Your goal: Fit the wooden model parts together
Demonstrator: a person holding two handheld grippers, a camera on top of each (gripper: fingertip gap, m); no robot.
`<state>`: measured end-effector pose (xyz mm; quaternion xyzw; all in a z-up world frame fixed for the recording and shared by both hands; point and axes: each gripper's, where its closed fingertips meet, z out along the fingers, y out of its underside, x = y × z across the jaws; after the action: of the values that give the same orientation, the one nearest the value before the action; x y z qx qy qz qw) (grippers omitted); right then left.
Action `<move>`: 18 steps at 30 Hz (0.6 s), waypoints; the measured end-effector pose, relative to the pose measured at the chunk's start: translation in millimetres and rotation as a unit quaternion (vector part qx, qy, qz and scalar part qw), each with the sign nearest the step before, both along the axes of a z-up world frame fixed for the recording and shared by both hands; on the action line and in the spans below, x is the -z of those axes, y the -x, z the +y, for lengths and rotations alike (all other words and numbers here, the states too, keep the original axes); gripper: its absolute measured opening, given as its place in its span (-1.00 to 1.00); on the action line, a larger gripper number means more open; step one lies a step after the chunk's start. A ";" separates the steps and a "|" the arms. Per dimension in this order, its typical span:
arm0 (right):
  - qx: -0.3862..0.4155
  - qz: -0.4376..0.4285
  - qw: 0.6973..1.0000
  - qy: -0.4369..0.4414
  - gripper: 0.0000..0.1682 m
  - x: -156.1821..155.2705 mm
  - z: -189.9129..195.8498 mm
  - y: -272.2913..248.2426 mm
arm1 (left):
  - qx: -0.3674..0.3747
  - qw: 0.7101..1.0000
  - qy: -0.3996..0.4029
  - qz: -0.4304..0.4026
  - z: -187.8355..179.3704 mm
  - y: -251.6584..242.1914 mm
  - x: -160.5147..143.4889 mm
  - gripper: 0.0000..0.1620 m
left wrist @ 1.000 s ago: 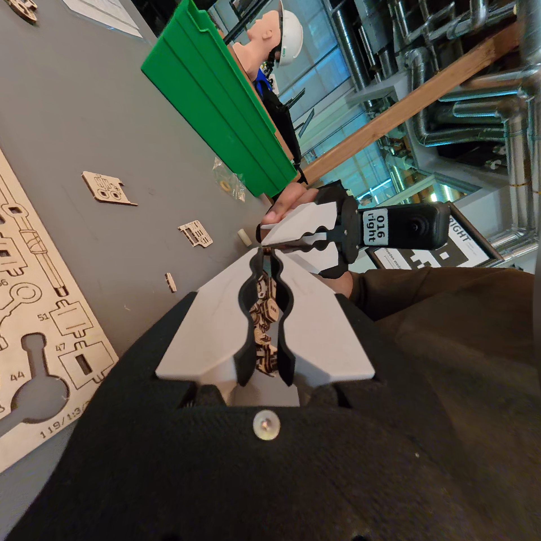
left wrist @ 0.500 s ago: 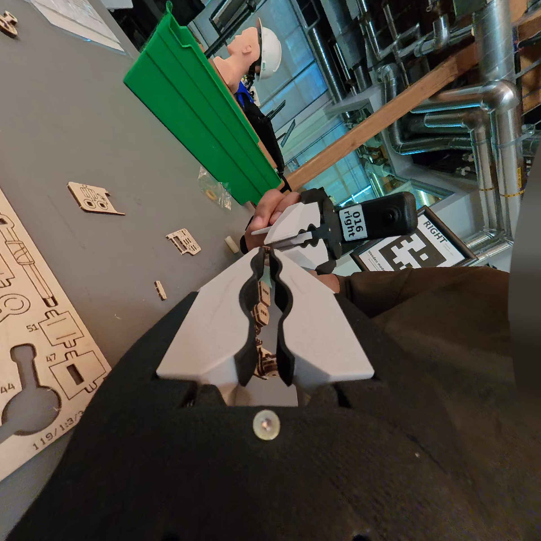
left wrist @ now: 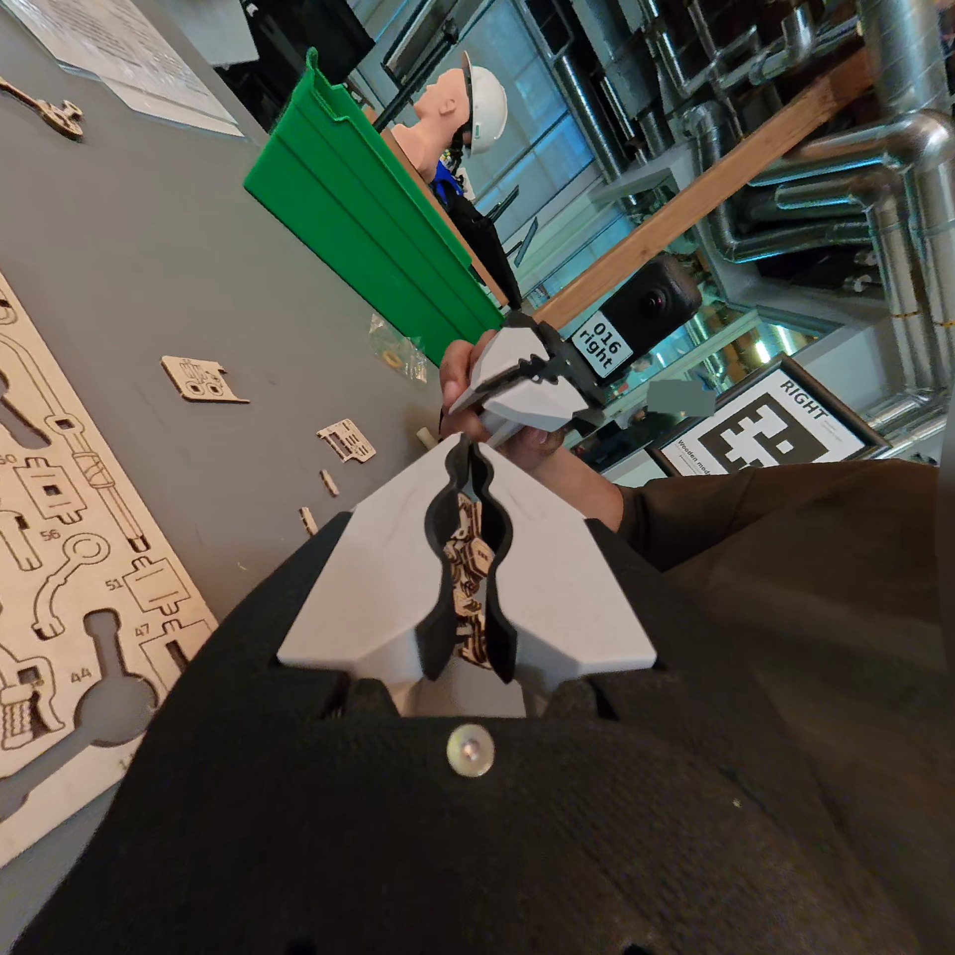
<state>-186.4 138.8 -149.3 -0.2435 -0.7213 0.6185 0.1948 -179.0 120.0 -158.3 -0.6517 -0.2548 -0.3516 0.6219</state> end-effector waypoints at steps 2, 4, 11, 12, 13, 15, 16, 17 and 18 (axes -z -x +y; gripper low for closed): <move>0.019 -0.019 1.000 -0.010 -0.97 6.7 8.1 7.3 | -0.003 1.000 0.008 0.009 0.1 0.8 2.2 -1.00; 0.017 -0.050 0.998 -0.031 -0.94 16.1 12.7 9.9 | -0.005 1.000 0.015 0.013 0.8 0.7 4.4 -1.00; 0.022 -0.133 0.981 -0.140 -0.82 59.4 20.7 11.6 | -0.018 1.000 0.023 0.007 0.1 6.3 8.5 -1.00; 0.022 -0.142 0.977 -0.160 -0.80 66.5 20.6 11.3 | -0.020 1.000 0.023 0.006 -0.3 7.3 8.6 -1.00; 0.019 -0.153 0.972 -0.175 -0.77 72.8 19.5 10.8 | -0.022 0.999 0.022 0.004 -0.5 8.0 8.7 -1.00; 0.010 -0.173 0.965 -0.197 -0.73 82.4 16.6 9.3 | -0.023 0.999 0.022 0.001 -0.5 8.9 8.9 -1.00; 0.008 -0.180 0.962 -0.205 -0.72 86.3 16.0 9.0 | -0.023 1.000 0.022 -0.001 -0.3 8.7 9.2 -1.00; 0.006 -0.187 0.960 -0.210 -0.71 88.9 15.4 8.6 | -0.022 1.000 0.022 -0.001 -0.1 8.4 9.4 -1.00; 0.002 -0.192 0.958 -0.213 -0.70 90.6 14.7 7.9 | -0.021 1.000 0.022 -0.001 0.3 8.1 9.7 -1.00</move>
<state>-194.3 153.4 -240.0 -0.3121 -0.8596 0.3917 0.1011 -187.1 120.3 -168.0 -0.6594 -0.2773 -0.3332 0.6142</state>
